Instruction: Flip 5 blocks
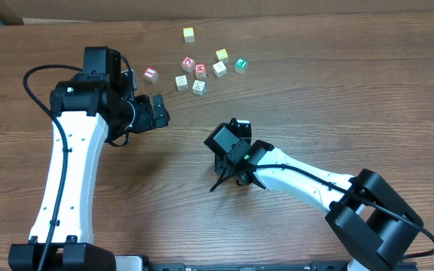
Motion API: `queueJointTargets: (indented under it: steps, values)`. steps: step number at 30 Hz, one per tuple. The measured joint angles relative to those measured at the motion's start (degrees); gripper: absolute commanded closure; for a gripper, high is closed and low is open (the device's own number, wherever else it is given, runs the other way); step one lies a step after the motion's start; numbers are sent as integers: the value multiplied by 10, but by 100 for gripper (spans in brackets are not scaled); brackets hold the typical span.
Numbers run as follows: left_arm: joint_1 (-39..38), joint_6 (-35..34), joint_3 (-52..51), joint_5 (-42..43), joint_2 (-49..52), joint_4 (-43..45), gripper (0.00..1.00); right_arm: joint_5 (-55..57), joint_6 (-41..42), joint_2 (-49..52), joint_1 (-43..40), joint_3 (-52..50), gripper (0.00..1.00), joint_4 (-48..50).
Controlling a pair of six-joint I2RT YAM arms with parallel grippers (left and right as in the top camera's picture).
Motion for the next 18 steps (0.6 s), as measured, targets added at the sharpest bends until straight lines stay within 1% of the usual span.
queueJointTargets:
  steps: [8, 12, 18]
  values:
    - [0, 0, 0, 0, 0, 0, 0, -3, -2, -24, 0, 2, 42, -6]
    - [0, 0, 0, 0, 0, 0, 0, -28, -1, -45, 0, 2, 42, 0]
    - [0, 0, 0, 0, 0, 0, 0, -51, -5, -47, 0, 7, 42, 7]
